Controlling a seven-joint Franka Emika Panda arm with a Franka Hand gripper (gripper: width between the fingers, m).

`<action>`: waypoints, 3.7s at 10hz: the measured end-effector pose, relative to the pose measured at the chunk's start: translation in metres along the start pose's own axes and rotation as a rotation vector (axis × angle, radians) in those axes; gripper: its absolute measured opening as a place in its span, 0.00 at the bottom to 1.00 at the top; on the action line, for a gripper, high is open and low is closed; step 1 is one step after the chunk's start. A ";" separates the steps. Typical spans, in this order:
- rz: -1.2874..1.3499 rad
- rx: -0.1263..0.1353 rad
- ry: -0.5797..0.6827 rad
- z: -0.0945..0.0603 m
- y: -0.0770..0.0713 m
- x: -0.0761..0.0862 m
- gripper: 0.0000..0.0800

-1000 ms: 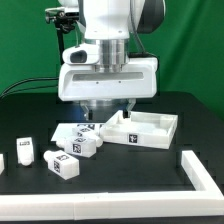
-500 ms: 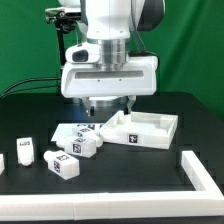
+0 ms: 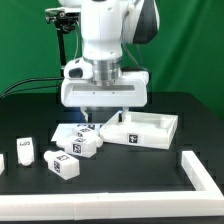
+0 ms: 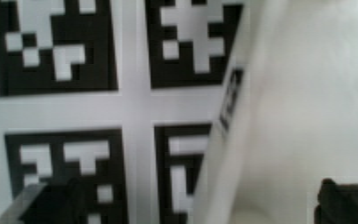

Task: Assemble one leg

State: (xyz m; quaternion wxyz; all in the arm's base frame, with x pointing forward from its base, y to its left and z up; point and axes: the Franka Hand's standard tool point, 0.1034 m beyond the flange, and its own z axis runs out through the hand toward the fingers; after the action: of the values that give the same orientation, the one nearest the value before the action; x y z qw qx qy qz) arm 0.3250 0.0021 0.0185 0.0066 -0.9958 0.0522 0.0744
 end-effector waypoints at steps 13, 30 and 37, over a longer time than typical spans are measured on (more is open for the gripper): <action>0.015 0.049 -0.114 -0.046 -0.038 0.033 0.07; -0.112 0.084 -0.104 -0.094 0.003 0.189 0.07; -0.172 0.021 -0.033 -0.060 -0.001 0.245 0.07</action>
Offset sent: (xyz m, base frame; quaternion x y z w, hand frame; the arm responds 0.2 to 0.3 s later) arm 0.0000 0.0000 0.0000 0.0000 0.0000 0.0000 1.0000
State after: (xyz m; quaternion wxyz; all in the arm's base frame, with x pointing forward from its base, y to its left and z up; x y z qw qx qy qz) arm 0.5746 -0.0236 0.0416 0.0242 -0.9952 -0.0328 0.0892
